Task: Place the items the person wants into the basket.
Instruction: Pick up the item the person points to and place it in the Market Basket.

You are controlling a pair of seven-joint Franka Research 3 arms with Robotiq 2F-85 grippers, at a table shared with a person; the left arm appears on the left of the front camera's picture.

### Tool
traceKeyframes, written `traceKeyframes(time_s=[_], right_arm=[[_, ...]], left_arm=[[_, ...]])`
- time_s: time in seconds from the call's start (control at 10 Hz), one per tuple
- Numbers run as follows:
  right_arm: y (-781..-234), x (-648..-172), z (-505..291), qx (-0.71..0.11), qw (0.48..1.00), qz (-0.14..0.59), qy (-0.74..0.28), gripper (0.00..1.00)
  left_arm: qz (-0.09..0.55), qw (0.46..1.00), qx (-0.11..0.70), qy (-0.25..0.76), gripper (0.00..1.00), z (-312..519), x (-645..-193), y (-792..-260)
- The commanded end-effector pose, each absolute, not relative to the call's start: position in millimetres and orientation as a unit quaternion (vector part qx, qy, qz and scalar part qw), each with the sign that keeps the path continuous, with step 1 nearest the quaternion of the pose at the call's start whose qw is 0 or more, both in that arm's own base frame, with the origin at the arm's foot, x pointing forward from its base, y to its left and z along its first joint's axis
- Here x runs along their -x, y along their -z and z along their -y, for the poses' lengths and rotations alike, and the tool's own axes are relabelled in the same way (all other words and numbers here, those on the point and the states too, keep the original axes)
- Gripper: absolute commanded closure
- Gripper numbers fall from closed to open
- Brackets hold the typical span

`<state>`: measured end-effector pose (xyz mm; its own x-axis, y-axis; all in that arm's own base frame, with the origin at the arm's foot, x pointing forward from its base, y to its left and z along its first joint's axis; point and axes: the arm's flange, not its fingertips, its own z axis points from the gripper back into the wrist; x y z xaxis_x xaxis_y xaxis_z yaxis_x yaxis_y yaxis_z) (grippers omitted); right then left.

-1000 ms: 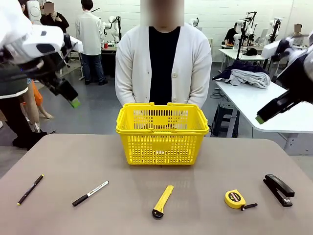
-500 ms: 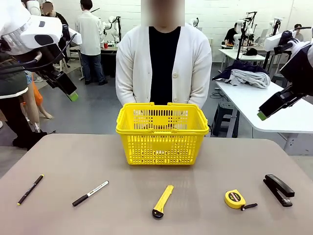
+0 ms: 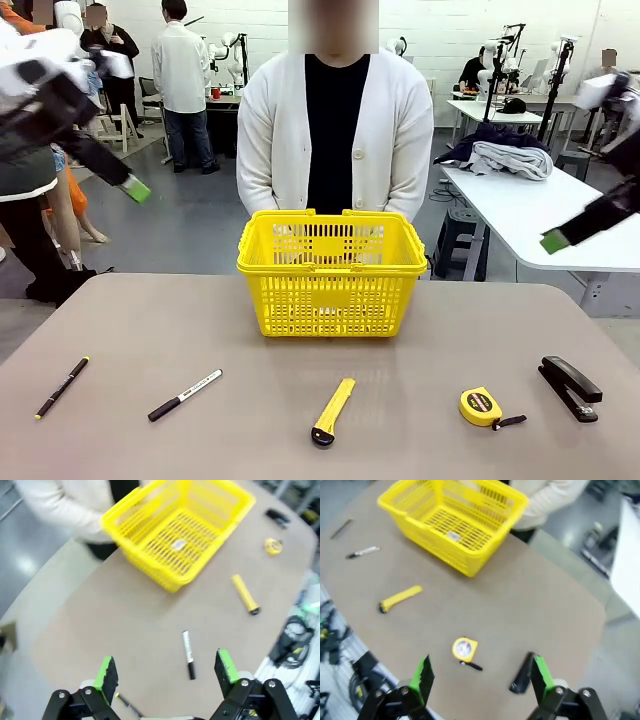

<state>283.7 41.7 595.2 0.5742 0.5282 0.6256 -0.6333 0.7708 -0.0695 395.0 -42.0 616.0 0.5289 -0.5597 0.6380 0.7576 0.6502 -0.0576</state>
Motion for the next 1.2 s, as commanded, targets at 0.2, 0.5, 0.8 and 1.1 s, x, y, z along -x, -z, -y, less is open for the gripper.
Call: traceKeyframes(time_s=[0.2,0.5,0.8,1.1], right_arm=[[-555,-274,69,-0.208,0.846,0.350,-0.343,0.00],[-546,-250,108,-0.217,0.855,0.360,-0.303,0.00],[-550,-211,139,-0.242,0.842,0.373,-0.307,0.00],[-553,-192,159,-0.249,0.839,0.389,-0.289,0.00]], left_arm=[[0.327,0.832,0.248,0.374,0.00,-79,-377,-612],[0.341,0.854,0.205,0.336,0.00,-120,-346,-626],[0.324,0.854,0.194,0.358,0.00,-151,-312,-624],[0.309,0.866,0.197,0.341,0.00,-139,-307,-624]])
